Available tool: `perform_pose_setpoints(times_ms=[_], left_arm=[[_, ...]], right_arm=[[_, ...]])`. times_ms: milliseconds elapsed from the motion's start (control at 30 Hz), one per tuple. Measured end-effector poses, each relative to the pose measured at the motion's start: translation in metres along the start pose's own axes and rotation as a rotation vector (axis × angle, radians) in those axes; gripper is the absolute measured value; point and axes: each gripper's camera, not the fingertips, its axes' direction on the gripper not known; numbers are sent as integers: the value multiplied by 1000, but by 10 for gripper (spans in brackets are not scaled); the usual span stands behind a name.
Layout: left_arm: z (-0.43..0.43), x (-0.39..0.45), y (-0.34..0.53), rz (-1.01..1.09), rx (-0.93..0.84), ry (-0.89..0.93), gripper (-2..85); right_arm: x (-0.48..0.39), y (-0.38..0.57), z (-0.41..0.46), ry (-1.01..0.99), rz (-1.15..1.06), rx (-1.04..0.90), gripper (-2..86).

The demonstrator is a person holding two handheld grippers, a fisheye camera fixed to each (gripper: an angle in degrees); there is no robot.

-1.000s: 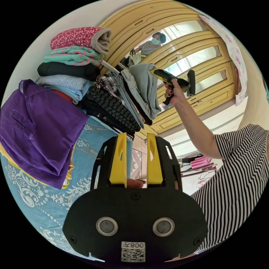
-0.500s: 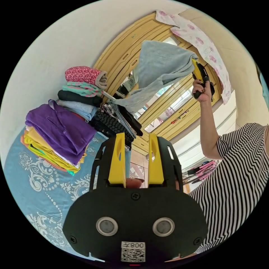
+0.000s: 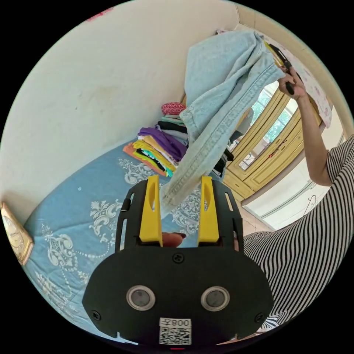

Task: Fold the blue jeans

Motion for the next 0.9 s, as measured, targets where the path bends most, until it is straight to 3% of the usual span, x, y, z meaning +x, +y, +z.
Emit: perform_pose_setpoints(times_ms=[200, 367, 533, 667, 767, 900], left_arm=[[-101, -46, 143, -214, -34, -149, 52], [-235, -104, 236, -388, 45, -420, 18], [-355, -122, 279, -357, 99, -664, 12], [-416, -105, 319, -267, 55, -786, 16], [-415, -100, 369, -250, -52, -785, 26], [-359, -124, 461, -340, -296, -661, 56]], right_arm=[[-35, 63, 179, -140, 96, -191, 4], [-61, 86, 310, -218, 119, -317, 4], [-109, 92, 412, -293, 28, -366, 5], [-129, 110, 439, -320, -37, -354, 6], [-118, 156, 451, -251, -5, -408, 8], [-50, 282, 473, 59, 198, -694, 8]])
